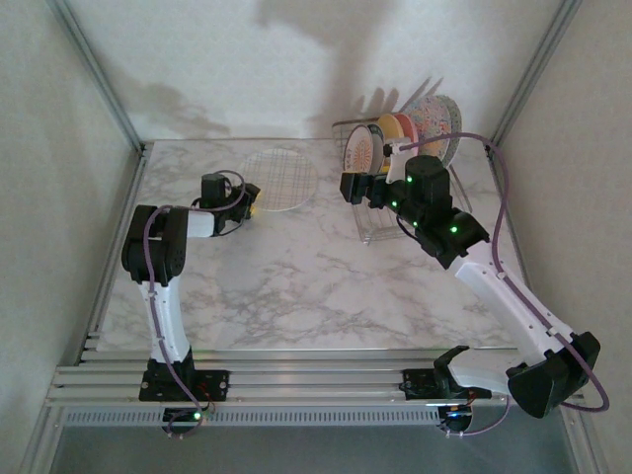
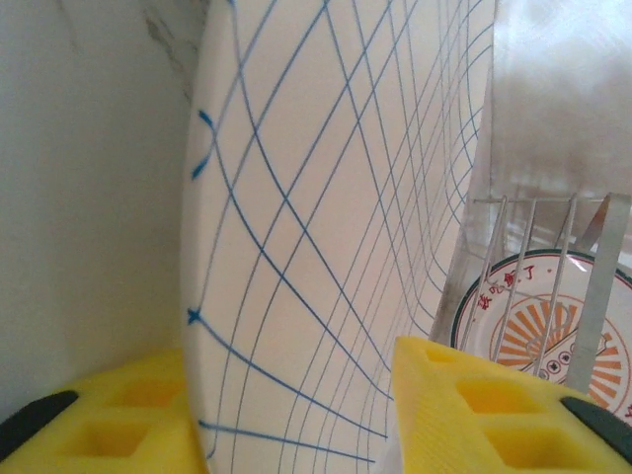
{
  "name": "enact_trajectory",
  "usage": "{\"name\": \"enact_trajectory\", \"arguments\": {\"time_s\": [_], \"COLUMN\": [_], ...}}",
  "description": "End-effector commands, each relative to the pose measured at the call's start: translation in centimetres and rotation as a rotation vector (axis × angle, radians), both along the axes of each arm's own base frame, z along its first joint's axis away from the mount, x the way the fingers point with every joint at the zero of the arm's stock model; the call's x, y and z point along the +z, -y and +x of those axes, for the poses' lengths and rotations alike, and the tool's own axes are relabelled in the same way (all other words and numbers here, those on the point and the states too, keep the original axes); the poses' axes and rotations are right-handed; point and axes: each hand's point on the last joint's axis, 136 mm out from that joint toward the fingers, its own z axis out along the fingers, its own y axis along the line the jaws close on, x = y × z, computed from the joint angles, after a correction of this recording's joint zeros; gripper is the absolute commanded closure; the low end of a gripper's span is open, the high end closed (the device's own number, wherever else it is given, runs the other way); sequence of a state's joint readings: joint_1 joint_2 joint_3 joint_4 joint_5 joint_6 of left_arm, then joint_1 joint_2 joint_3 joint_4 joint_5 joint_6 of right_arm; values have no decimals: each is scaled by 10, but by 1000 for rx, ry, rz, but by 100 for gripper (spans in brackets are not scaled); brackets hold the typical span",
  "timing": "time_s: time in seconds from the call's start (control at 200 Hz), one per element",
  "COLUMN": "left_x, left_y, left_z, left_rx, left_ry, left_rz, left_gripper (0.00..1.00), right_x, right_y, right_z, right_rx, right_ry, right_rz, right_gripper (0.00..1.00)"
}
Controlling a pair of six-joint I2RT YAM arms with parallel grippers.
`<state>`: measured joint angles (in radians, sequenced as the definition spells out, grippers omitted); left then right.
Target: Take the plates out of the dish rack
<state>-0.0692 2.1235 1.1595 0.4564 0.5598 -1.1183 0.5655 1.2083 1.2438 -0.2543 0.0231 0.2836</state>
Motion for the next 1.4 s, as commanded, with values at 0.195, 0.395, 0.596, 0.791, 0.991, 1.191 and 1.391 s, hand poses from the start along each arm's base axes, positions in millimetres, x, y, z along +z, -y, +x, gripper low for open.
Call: {"name": "enact_trajectory", "arguments": {"time_s": [0.195,0.395,0.596,0.791,0.991,1.191,1.391], "left_x": [-14,-13,2,38,103,192,258], "left_y": [-2,-6,-8,-7,16,55,88], "left_z": [-12,-29,-43,-57,-69,-86,-109], "left_rx": [-1,7,5,-2,-50,-154,-250], "left_ry": [-143,-236,-238,-181,-37,220,428], "left_rz": [71,140,175,182,159,132,108], "left_gripper": [41,28,23,14,15,15,14], "right_x": [19,2,-21,-41,-61,-68,-81], "right_y": [22,91,163,217,244,264,267], "right_z": [11,29,53,89,122,141,162], "right_rx": [-150,-474,-671,-731,-605,-503,-399], "right_ry": [51,-49,-171,-229,-249,-176,-143], "right_rz": [-34,-231,-190,-94,7,102,154], "right_gripper": [1,1,1,1,7,14,21]}}
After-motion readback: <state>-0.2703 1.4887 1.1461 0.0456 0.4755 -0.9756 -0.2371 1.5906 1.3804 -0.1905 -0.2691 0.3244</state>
